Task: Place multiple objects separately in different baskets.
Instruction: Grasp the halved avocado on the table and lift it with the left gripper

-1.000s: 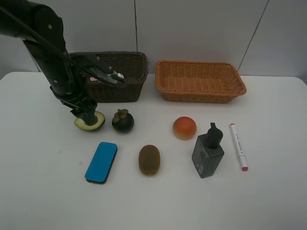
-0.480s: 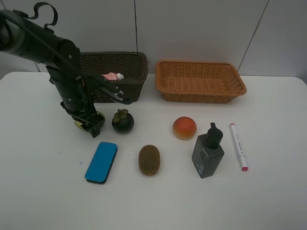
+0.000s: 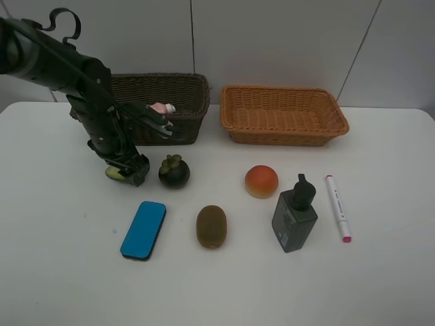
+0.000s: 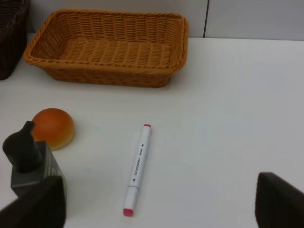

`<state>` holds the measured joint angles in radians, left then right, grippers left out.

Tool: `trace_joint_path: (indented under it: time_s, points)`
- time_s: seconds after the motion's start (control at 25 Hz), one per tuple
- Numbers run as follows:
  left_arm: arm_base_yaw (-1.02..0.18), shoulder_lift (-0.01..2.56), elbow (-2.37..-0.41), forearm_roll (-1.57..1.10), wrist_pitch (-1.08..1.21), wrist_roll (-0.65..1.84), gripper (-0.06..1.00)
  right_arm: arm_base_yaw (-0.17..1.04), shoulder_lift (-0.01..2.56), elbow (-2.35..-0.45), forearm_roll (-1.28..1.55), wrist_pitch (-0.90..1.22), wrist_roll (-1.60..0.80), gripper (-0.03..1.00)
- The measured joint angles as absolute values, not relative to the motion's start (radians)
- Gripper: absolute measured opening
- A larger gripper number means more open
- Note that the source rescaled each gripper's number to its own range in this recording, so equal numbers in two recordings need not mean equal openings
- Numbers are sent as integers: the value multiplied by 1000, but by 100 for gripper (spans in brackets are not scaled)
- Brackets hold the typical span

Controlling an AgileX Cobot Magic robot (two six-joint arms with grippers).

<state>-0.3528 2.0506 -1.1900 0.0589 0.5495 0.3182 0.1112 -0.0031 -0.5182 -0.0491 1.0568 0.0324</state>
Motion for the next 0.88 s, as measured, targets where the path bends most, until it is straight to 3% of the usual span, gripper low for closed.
trace_joint_path:
  time_s: [0.4, 0.56, 0.88]
  points:
    - [-353, 2098, -1200, 56, 558, 318, 91, 111, -3, -518, -49, 1057, 32, 100]
    - [-353, 2100, -1202, 46, 566, 311, 72, 111, -3, -518, -49, 1057, 32, 100]
    - [-354, 2097, -1202, 48, 568, 311, 71, 111, -3, -518, -49, 1057, 32, 100]
